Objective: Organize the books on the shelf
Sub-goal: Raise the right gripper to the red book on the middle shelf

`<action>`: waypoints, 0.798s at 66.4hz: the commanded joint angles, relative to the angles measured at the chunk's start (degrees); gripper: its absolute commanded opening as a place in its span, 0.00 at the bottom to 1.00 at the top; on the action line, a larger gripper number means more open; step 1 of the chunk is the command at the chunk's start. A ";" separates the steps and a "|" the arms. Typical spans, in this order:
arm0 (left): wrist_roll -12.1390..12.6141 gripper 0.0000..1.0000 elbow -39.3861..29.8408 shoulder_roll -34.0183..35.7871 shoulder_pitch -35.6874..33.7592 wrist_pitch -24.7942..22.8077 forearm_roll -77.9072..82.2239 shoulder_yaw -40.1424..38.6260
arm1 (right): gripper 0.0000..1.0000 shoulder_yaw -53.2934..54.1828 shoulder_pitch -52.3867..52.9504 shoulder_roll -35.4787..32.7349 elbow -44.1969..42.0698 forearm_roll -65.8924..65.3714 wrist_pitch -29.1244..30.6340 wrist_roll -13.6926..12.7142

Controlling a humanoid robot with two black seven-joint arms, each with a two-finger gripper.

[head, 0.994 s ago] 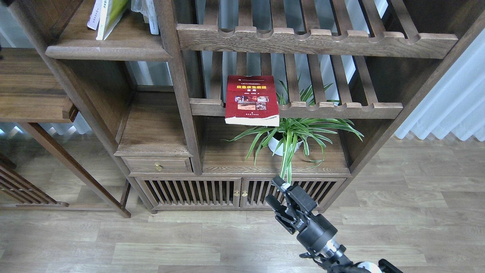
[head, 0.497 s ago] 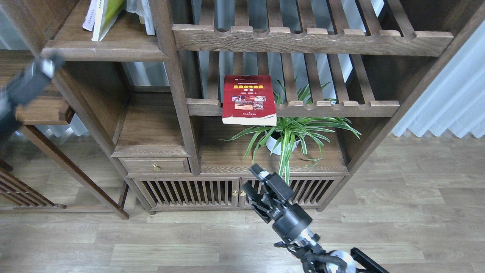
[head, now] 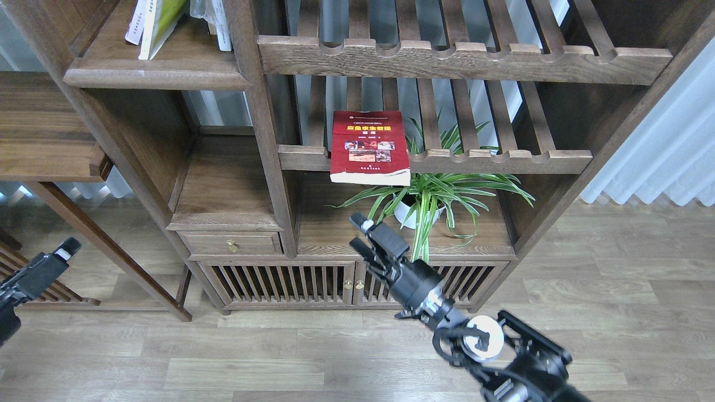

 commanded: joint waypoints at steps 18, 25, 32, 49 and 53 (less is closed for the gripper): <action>0.41 1.00 1.27 -0.03 -0.04 0.00 -0.02 -0.65 | 0.99 -0.15 7.52 -0.01 -3.05 0.70 -14.53 2.29; 0.32 1.00 1.27 -0.03 -0.04 0.00 -0.02 -0.83 | 0.99 -0.06 9.55 -0.01 -4.54 0.70 -16.56 2.29; 0.41 1.00 1.27 -0.03 -0.04 0.00 -0.02 -1.18 | 0.98 0.20 11.13 -0.01 -5.86 0.88 -17.79 2.82; 0.41 1.00 1.27 -0.03 -0.13 0.00 0.06 -1.27 | 0.98 0.55 14.74 -0.01 -9.20 4.30 -19.98 3.79; 0.41 1.00 1.27 -0.03 -0.13 0.00 0.06 -1.36 | 0.98 0.64 15.18 -0.01 -9.38 4.74 -20.69 3.96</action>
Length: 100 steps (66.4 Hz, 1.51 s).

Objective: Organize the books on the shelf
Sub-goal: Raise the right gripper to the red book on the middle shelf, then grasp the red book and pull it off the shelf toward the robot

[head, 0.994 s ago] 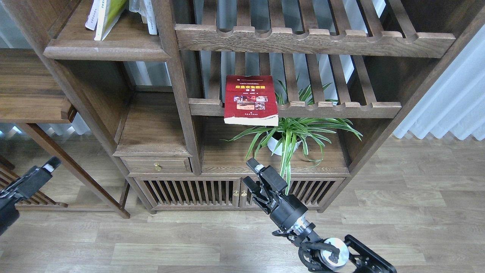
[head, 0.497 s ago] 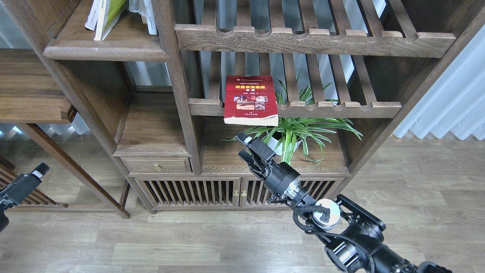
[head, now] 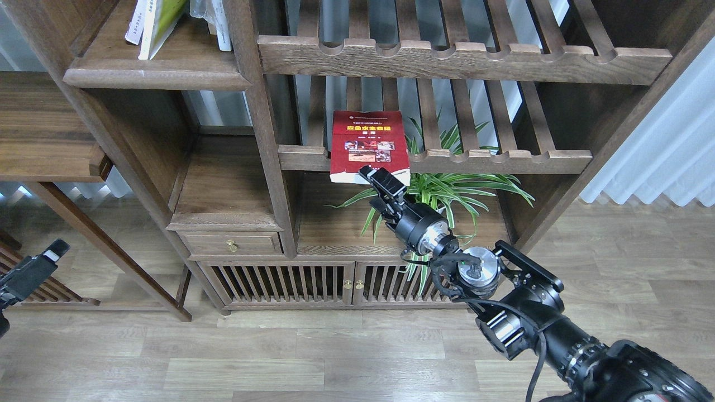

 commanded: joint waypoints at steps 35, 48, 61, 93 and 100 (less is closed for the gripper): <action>0.35 1.00 -0.27 0.19 0.00 0.00 0.01 -1.95 | 0.61 -0.46 1.46 0.00 -0.41 5.46 -1.44 0.92; 1.40 1.00 -0.18 0.19 0.00 0.00 0.09 -3.53 | 0.44 -0.99 1.46 0.00 -0.50 5.28 -1.35 0.92; 1.49 1.00 -0.35 0.19 0.00 0.00 0.01 -4.06 | 0.28 -2.05 1.46 0.00 -0.50 5.46 -0.39 0.84; 1.14 1.00 -0.27 0.01 0.17 0.00 -0.26 -5.29 | 0.04 -3.54 -4.86 0.00 8.18 6.51 13.59 0.75; 0.53 1.00 -0.53 -0.08 1.66 0.00 -0.87 -5.20 | 0.04 -3.45 -11.19 0.00 17.24 5.72 13.68 0.84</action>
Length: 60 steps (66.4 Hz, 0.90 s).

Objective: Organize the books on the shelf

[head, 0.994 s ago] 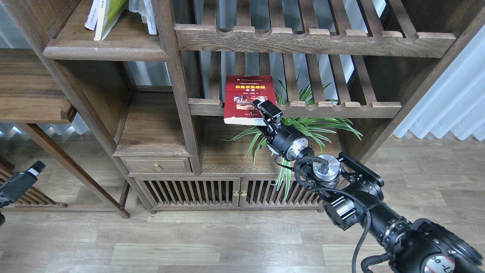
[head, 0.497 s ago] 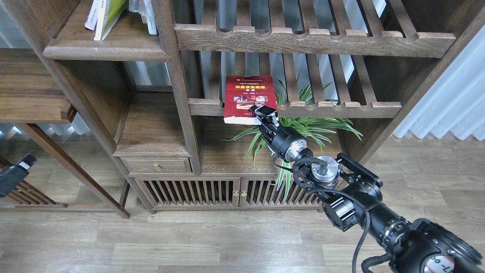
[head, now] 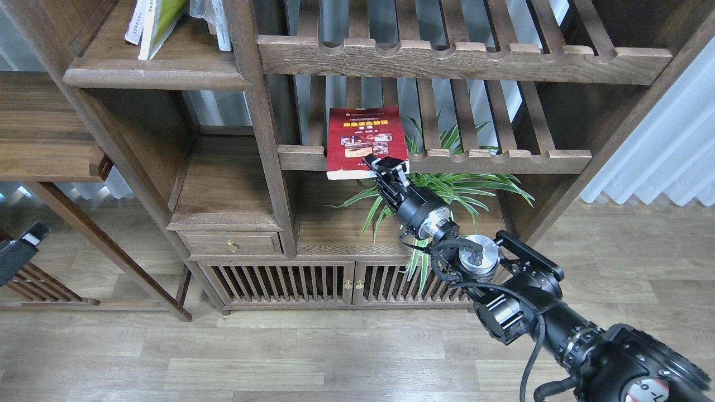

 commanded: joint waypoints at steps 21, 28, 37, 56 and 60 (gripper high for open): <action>-0.64 1.00 -0.29 -2.42 4.40 0.00 -6.74 6.24 | 0.04 0.74 -21.34 0.01 16.25 -5.79 6.85 -0.96; -0.55 1.00 -0.29 -2.51 4.40 0.00 -9.99 8.71 | 0.04 0.74 -24.42 0.01 16.86 -7.99 6.85 -1.13; 0.15 0.99 -0.56 -3.21 4.31 0.00 -17.38 15.56 | 0.03 0.30 -29.26 -3.16 18.01 -10.81 6.85 -1.92; -0.73 0.99 -5.12 4.70 0.63 0.00 -27.93 31.46 | 0.04 -0.67 -31.37 -3.33 16.42 -11.25 6.85 -8.33; -0.73 0.98 -5.30 4.70 -1.14 0.00 -28.02 33.67 | 0.04 -1.90 -31.45 -2.89 15.98 -11.16 6.85 -10.97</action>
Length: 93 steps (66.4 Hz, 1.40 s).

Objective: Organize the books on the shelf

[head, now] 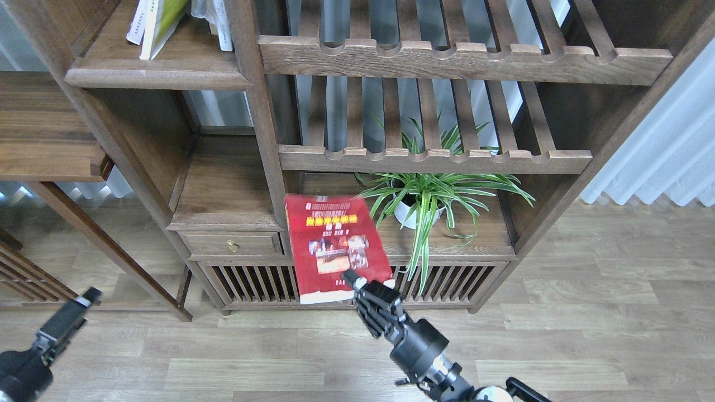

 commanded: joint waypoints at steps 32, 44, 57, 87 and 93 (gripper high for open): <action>-0.27 0.99 -3.76 -1.59 -6.73 0.00 -1.40 13.68 | 0.04 -8.02 0.67 3.45 -7.97 0.04 -0.04 -12.17; -0.27 0.99 -3.84 -3.35 -7.17 0.00 -1.40 15.70 | 0.04 -9.34 1.64 3.45 -10.17 -0.05 -0.04 -12.61; -0.27 0.99 -3.76 -5.54 -7.34 0.00 -1.40 17.63 | 0.04 -10.83 1.90 3.45 -10.96 -0.05 -0.04 -12.61; -0.09 0.96 -0.86 -14.42 -7.34 0.00 -1.40 22.91 | 0.04 -11.27 1.82 3.45 -10.61 -0.05 -0.04 -12.61; -0.18 0.93 -0.33 -15.92 -7.34 0.00 -1.48 23.17 | 0.04 -11.36 1.73 3.45 -10.52 -0.05 -0.04 -12.61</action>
